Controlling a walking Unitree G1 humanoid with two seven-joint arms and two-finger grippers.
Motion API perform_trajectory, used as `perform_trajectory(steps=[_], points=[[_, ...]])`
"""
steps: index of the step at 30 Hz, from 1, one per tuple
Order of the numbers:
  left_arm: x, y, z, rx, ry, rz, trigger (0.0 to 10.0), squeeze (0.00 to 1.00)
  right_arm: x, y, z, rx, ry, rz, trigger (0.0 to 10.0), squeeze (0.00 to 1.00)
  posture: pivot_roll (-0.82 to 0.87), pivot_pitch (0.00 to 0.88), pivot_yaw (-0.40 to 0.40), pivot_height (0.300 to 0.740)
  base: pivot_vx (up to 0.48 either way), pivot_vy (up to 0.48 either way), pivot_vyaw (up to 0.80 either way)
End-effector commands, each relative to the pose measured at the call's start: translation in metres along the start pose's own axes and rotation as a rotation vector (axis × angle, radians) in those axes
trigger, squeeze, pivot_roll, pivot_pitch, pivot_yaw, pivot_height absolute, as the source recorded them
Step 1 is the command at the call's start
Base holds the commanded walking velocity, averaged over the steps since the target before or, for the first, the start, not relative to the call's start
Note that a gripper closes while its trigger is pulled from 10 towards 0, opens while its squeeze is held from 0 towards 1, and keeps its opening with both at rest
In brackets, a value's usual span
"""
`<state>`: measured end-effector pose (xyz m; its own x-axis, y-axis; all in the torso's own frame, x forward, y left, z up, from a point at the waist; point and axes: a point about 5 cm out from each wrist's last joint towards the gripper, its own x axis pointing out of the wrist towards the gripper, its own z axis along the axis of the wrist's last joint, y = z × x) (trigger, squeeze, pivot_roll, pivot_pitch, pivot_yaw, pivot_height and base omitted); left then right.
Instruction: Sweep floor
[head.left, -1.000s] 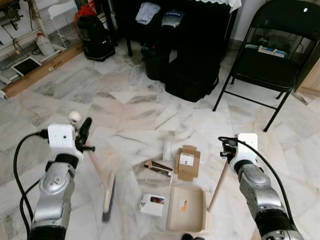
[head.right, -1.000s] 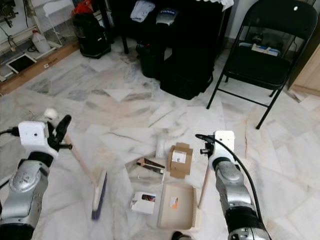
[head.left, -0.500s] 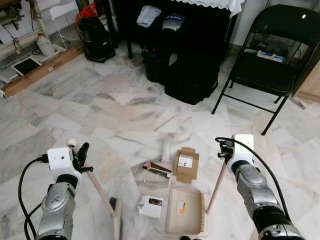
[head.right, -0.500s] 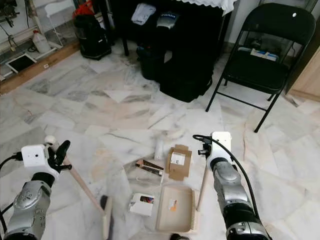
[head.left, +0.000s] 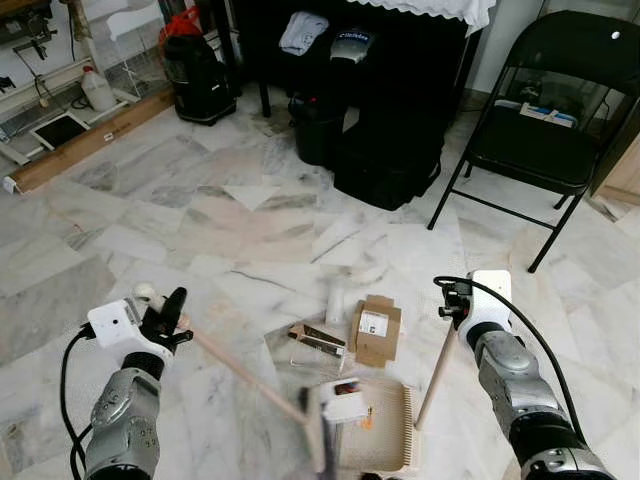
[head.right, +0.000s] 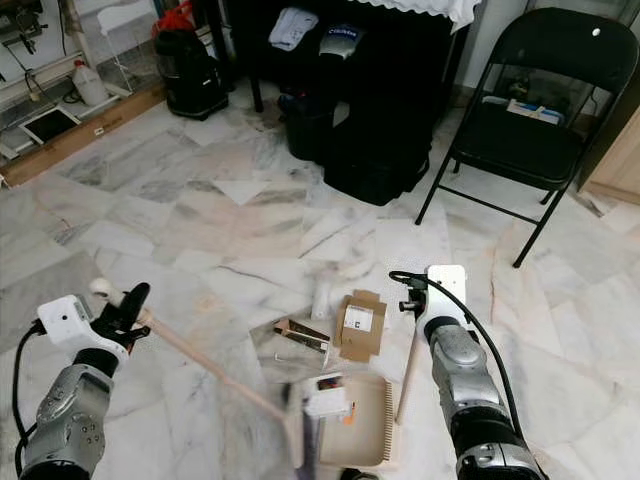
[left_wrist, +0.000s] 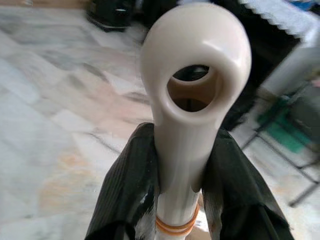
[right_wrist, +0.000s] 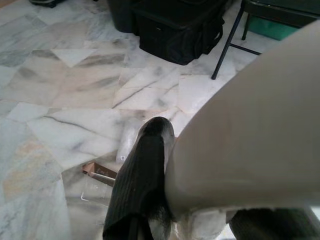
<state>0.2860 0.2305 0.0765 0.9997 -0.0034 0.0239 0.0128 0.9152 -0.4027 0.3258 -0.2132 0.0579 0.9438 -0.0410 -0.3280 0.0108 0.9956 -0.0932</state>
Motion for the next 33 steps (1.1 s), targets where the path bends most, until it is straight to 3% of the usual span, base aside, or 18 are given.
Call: perform_trajectory(steps=[1, 9, 12, 18, 25, 31, 33], points=[[0.003, -0.010, 0.013, -0.035, -0.039, -0.077, 10.0, 0.00, -0.004, 0.001, -0.023, 0.011, 0.104, 0.004, 10.0, 0.00, 0.09, 0.134, 0.019, 0.740, 0.000, 0.000, 0.00], [0.008, -0.032, 0.035, -0.025, -0.056, -0.249, 10.0, 0.00, 0.000, 0.011, -0.013, 0.034, 0.056, 0.021, 10.0, 0.00, 0.10, 0.103, 0.031, 0.740, 0.000, 0.000, 0.00], [0.012, -0.032, 0.049, 0.029, -0.119, -0.205, 10.0, 0.00, 0.001, 0.014, -0.010, 0.049, 0.034, 0.022, 10.0, 0.00, 0.09, 0.102, 0.032, 0.740, 0.000, 0.000, 0.00], [0.015, -0.027, 0.074, 0.059, -0.247, -0.109, 10.0, 0.00, -0.002, 0.021, -0.001, 0.106, -0.045, 0.031, 10.0, 0.00, 0.08, 0.094, 0.044, 0.740, 0.000, 0.000, 0.00], [0.017, -0.022, 0.073, 0.067, -0.239, -0.076, 10.0, 0.00, -0.004, 0.026, 0.005, 0.088, -0.079, 0.051, 10.0, 0.00, 0.07, 0.097, 0.050, 0.740, 0.000, 0.000, 0.00], [0.020, -0.025, 0.074, 0.076, -0.246, -0.073, 10.0, 0.00, -0.005, 0.033, 0.017, 0.129, -0.139, 0.103, 10.0, 0.00, 0.07, 0.090, 0.051, 0.740, 0.000, 0.000, 0.00], [0.022, -0.027, 0.075, 0.100, -0.268, -0.053, 10.0, 0.00, -0.007, 0.039, 0.027, 0.192, -0.199, 0.117, 10.0, 0.00, 0.07, 0.071, 0.051, 0.740, 0.000, 0.000, 0.00]])
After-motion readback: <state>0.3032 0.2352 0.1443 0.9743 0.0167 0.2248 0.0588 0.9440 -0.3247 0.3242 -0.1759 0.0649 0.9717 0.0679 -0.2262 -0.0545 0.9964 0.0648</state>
